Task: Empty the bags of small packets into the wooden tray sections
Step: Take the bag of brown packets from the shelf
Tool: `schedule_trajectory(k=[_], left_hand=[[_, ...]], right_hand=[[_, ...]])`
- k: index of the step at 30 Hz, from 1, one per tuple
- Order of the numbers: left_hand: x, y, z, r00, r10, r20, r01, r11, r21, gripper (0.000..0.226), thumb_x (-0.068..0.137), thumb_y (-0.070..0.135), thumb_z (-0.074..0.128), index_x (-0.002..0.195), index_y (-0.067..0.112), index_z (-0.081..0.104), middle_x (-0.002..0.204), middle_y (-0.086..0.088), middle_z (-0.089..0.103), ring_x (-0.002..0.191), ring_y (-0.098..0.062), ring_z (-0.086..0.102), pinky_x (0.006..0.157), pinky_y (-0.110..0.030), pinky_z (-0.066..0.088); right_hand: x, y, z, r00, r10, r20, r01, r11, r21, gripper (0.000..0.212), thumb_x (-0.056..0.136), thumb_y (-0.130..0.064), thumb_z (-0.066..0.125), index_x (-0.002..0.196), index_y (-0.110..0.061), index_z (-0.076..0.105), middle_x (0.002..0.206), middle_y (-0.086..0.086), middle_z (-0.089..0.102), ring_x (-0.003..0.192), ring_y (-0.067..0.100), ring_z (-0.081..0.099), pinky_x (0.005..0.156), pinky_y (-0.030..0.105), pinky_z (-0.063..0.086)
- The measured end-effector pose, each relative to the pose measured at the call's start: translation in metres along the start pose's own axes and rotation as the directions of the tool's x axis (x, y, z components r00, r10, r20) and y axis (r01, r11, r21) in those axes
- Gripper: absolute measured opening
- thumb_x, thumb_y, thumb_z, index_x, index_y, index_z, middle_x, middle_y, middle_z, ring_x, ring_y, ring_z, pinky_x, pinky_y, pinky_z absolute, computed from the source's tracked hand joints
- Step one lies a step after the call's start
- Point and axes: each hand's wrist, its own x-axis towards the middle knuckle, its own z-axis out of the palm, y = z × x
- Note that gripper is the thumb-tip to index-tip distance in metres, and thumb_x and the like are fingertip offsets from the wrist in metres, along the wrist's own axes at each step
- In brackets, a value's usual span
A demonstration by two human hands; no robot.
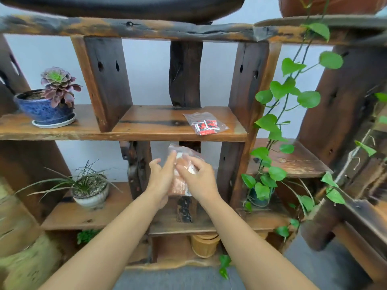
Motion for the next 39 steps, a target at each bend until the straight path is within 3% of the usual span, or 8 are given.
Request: schedule_trajectory(k=[3, 6, 10, 15, 19, 25, 33, 39], left_hand=[[-0.031, -0.02, 0.005, 0.989, -0.086, 0.123, 0.094, 0.994, -0.059, 0.054, 0.086, 0.06, 0.061, 0.116, 0.015, 0.07, 0.104, -0.008, 0.077, 0.095, -0.024, 0.074, 0.089, -0.044, 0.058], [-0.059, -0.042, 0.014, 0.997, -0.058, 0.049, 0.058, 0.998, -0.005, 0.038, 0.082, 0.055, 0.07, 0.095, 0.019, 0.079, 0.097, -0.002, 0.078, 0.099, -0.02, 0.072, 0.092, -0.041, 0.056], [-0.096, -0.068, 0.025, 0.999, 0.042, 0.02, -0.041, 0.998, -0.057, 0.035, 0.086, 0.042, 0.072, 0.103, 0.012, 0.072, 0.098, -0.009, 0.076, 0.087, -0.022, 0.073, 0.075, -0.037, 0.058], [-0.136, -0.086, 0.039, 0.983, 0.137, 0.12, -0.115, 0.978, -0.176, 0.027, 0.09, 0.023, 0.069, 0.114, 0.013, 0.063, 0.108, -0.011, 0.074, 0.106, -0.032, 0.069, 0.092, -0.05, 0.055], [-0.151, -0.103, 0.052, 0.969, 0.176, 0.171, -0.153, 0.979, -0.137, 0.029, 0.09, 0.033, 0.068, 0.112, 0.016, 0.061, 0.107, -0.013, 0.072, 0.103, -0.029, 0.069, 0.095, -0.053, 0.053], [-0.171, -0.137, 0.07, 0.919, 0.223, 0.325, -0.237, 0.972, 0.003, 0.025, 0.099, 0.036, 0.053, 0.094, 0.012, 0.057, 0.086, -0.009, 0.062, 0.078, -0.015, 0.058, 0.078, -0.039, 0.047], [-0.291, -0.216, 0.085, 0.696, 0.073, 0.715, -0.26, 0.953, 0.156, 0.026, 0.099, 0.036, 0.053, 0.095, 0.011, 0.06, 0.083, 0.001, 0.065, 0.076, -0.011, 0.06, 0.069, -0.023, 0.045], [-0.447, -0.266, 0.087, 0.279, -0.102, 0.955, -0.279, 0.943, 0.183, 0.017, 0.099, 0.033, 0.053, 0.094, 0.02, 0.062, 0.079, 0.006, 0.065, 0.073, -0.009, 0.06, 0.071, -0.029, 0.045]], right_hand=[[-0.041, 0.008, -0.017, 0.995, -0.089, 0.037, 0.092, 0.992, -0.09, 0.038, 0.091, -0.025, 0.069, 0.129, -0.018, 0.067, 0.122, -0.006, 0.068, 0.107, 0.002, 0.061, 0.078, 0.0, 0.044], [-0.077, 0.013, -0.033, 0.985, -0.165, 0.051, 0.168, 0.982, -0.081, 0.034, 0.088, -0.016, 0.071, 0.122, -0.019, 0.071, 0.11, -0.012, 0.069, 0.102, -0.002, 0.061, 0.085, 0.004, 0.043], [-0.116, 0.03, -0.044, 0.994, -0.058, -0.095, 0.059, 0.998, 0.014, 0.037, 0.078, -0.02, 0.078, 0.113, -0.029, 0.069, 0.11, -0.012, 0.063, 0.102, 0.003, 0.061, 0.089, 0.019, 0.048], [-0.155, 0.034, -0.063, 0.911, 0.323, -0.256, -0.252, 0.928, 0.274, 0.07, 0.078, -0.045, 0.078, 0.137, -0.035, 0.041, 0.121, -0.012, 0.047, 0.107, 0.008, 0.055, 0.092, 0.027, 0.048], [-0.177, 0.035, -0.075, 0.909, 0.379, -0.174, -0.316, 0.898, 0.305, 0.043, 0.091, -0.053, 0.06, 0.125, -0.027, 0.058, 0.114, -0.012, 0.064, 0.107, 0.003, 0.061, 0.095, 0.027, 0.048], [-0.23, 0.044, -0.087, 0.827, 0.38, -0.413, -0.297, 0.921, 0.252, 0.024, 0.097, -0.041, 0.055, 0.11, -0.023, 0.063, 0.103, -0.008, 0.068, 0.092, 0.002, 0.063, 0.081, 0.02, 0.048], [-0.391, 0.064, -0.102, 0.39, 0.456, -0.8, -0.397, 0.867, 0.3, 0.039, 0.082, -0.055, 0.054, 0.102, -0.024, 0.063, 0.095, -0.007, 0.067, 0.09, 0.01, 0.063, 0.092, 0.039, 0.05], [-0.561, 0.045, -0.106, -0.117, 0.439, -0.891, -0.316, 0.834, 0.453, 0.024, 0.096, -0.036, 0.054, 0.105, -0.016, 0.062, 0.101, 0.004, 0.07, 0.086, 0.007, 0.062, 0.084, 0.027, 0.05]])
